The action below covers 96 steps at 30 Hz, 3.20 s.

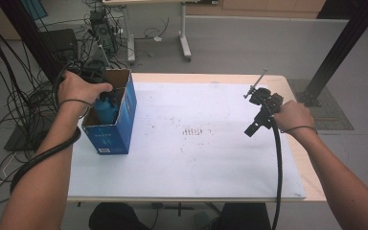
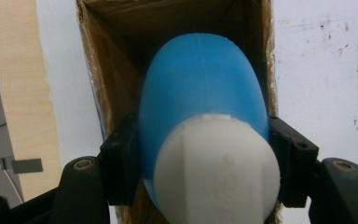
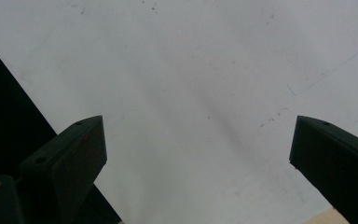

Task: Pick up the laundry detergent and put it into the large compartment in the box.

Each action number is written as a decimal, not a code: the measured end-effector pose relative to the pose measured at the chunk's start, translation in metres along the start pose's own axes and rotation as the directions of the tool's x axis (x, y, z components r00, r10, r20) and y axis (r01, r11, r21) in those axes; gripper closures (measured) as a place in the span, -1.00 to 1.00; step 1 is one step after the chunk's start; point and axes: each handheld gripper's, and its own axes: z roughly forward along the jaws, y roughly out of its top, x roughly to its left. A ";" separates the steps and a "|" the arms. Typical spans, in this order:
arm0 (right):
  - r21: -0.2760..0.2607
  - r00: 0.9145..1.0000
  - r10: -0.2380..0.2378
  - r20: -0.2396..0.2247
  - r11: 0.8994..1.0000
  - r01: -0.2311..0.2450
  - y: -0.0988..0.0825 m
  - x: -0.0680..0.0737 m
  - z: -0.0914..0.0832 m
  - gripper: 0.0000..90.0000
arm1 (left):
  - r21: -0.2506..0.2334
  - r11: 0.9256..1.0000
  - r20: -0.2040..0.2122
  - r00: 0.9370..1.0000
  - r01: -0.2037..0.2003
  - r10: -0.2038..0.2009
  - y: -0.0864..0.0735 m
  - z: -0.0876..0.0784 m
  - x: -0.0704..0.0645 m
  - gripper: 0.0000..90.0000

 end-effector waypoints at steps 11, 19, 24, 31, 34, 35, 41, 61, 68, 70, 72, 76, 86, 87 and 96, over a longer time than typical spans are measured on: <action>0.001 1.000 -0.001 -0.001 1.000 0.001 0.000 0.000 0.000 -0.92 | 0.009 1.000 -0.006 1.000 0.012 -0.012 -0.003 0.014 0.002 -0.16; 0.003 1.000 -0.002 -0.006 1.000 0.002 0.001 0.001 0.001 -0.92 | 0.013 1.000 -0.008 1.000 0.012 -0.012 -0.006 0.022 0.001 -0.16; 0.002 1.000 -0.003 -0.008 1.000 0.003 0.001 0.001 0.002 -0.92 | 0.012 1.000 -0.010 1.000 0.014 -0.014 -0.006 0.024 0.001 -0.16; 0.003 1.000 0.001 -0.008 1.000 -0.001 0.001 0.001 0.002 -0.92 | 0.011 1.000 -0.015 1.000 0.009 -0.009 -0.006 0.025 0.000 -0.16; 0.001 1.000 -0.004 -0.009 1.000 0.004 0.001 0.001 0.003 -0.92 | 0.010 1.000 -0.014 1.000 0.010 -0.010 -0.006 0.025 0.000 -0.16; 0.002 1.000 -0.004 -0.010 1.000 0.004 0.001 0.001 0.003 -0.92 | 0.011 1.000 -0.014 1.000 0.010 -0.010 -0.006 0.025 0.000 -0.16; 0.001 1.000 -0.003 -0.010 1.000 0.003 0.001 0.001 0.003 -0.92 | 0.011 1.000 -0.014 1.000 0.007 -0.007 -0.005 0.026 0.000 -0.16; 0.005 1.000 0.003 -0.008 1.000 -0.003 0.001 0.000 0.003 -0.92 | 0.011 1.000 -0.011 1.000 0.012 -0.012 -0.005 0.026 0.001 -0.16; 0.002 1.000 0.001 -0.008 1.000 -0.001 0.001 0.000 0.003 -0.92 | 0.011 1.000 -0.011 1.000 0.013 -0.013 -0.005 0.026 0.001 -0.16; 0.004 1.000 0.004 -0.010 1.000 -0.004 0.001 0.000 0.004 -0.92 | 0.011 1.000 -0.010 1.000 0.013 -0.013 -0.005 0.026 0.001 -0.16; 0.004 1.000 0.003 -0.009 1.000 -0.003 0.001 0.000 0.003 -0.92 | 0.011 1.000 -0.010 1.000 0.014 -0.014 -0.005 0.026 0.001 -0.16; 0.006 1.000 0.002 -0.005 1.000 -0.002 0.001 0.000 0.003 -0.92 | 0.011 1.000 -0.010 1.000 0.014 -0.014 -0.005 0.026 0.001 -0.16; 0.005 1.000 -0.002 -0.001 1.000 0.002 0.001 0.000 0.003 -0.92 | 0.016 1.000 -0.013 1.000 0.008 -0.008 -0.005 0.026 0.000 -0.16; 0.004 1.000 -0.003 0.001 1.000 0.003 0.001 0.000 0.003 -0.92 | 0.016 1.000 -0.014 1.000 0.008 -0.008 -0.005 0.026 0.000 -0.16; 0.002 1.000 -0.002 -0.001 1.000 0.002 0.001 -0.001 0.003 -0.92 | 0.017 1.000 -0.013 1.000 0.012 -0.012 -0.004 0.026 0.000 -0.16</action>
